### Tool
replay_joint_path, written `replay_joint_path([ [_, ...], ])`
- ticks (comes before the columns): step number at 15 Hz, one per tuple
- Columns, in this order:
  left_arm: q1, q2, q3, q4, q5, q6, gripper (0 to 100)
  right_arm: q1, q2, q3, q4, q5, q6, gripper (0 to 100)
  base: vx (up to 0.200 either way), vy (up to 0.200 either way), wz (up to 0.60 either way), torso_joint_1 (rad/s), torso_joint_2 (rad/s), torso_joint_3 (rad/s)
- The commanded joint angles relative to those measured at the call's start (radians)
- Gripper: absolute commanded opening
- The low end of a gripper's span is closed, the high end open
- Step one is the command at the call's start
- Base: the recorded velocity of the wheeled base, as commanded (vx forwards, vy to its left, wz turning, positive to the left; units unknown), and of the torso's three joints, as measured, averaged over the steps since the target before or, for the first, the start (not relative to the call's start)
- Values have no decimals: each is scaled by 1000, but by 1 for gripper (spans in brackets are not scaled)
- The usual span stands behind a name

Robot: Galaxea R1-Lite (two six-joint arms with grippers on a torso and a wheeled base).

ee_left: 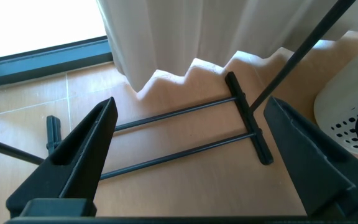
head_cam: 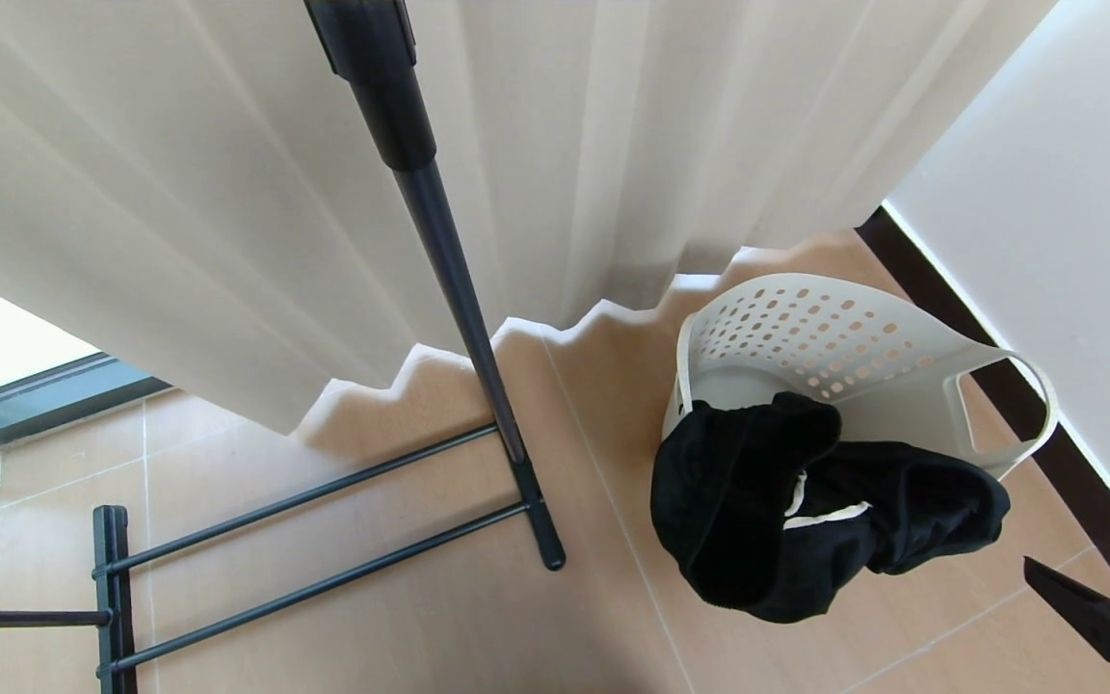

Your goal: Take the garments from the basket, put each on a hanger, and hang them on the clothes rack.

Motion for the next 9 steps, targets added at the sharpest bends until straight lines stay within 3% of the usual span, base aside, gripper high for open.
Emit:
replay_joint_path([
  [1,0,1,0,0,1,0,100,10,299,-116,-6,-1,-87,100,0,0,0,0,0,0],
  [5,0,1,0,0,1,0,100,44,555,-273,-29,12,-120,100,0,0,0,0,0,0],
  [9,1,1,0,0,1,0,100,42,767,-349,-255,19,-121,100,0,0,0,0,0,0],
])
